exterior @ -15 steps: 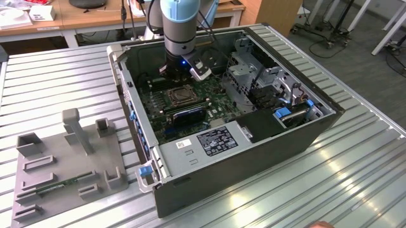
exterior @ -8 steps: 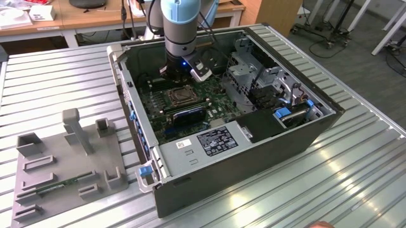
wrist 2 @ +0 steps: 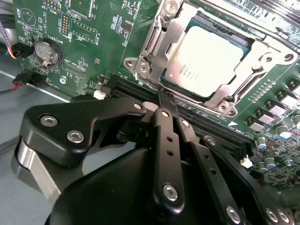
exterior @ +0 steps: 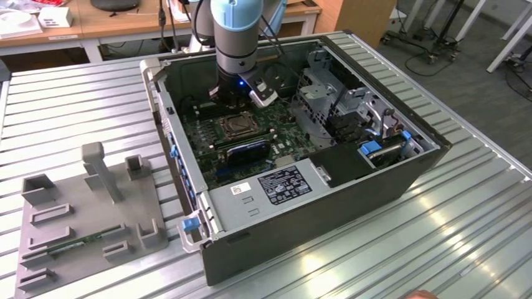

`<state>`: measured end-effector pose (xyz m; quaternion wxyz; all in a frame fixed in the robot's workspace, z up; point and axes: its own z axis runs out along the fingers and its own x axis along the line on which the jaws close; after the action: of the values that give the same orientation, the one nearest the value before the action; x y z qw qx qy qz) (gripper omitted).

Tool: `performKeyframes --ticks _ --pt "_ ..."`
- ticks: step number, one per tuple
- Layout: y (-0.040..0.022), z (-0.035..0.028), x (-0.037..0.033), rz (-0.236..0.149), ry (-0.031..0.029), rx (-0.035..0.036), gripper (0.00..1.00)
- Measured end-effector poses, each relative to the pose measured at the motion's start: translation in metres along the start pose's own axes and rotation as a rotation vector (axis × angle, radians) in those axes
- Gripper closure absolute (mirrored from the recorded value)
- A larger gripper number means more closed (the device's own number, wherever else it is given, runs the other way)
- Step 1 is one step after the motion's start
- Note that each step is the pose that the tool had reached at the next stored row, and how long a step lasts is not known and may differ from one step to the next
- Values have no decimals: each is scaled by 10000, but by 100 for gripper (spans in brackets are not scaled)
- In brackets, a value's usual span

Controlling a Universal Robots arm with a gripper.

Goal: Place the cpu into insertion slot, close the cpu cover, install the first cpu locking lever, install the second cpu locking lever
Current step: 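Install the first cpu locking lever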

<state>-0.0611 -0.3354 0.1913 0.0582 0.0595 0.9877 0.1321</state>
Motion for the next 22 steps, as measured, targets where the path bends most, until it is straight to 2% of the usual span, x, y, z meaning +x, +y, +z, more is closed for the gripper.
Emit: performKeyframes --ticks 2,7,12,22 --pt "0 -1 0 4 4 -27 89" --pt "3 -8 -1 21 15 -157 89" --pt "17 -58 -7 22 16 -162 89" --pt "60 -215 -23 22 17 -162 89"
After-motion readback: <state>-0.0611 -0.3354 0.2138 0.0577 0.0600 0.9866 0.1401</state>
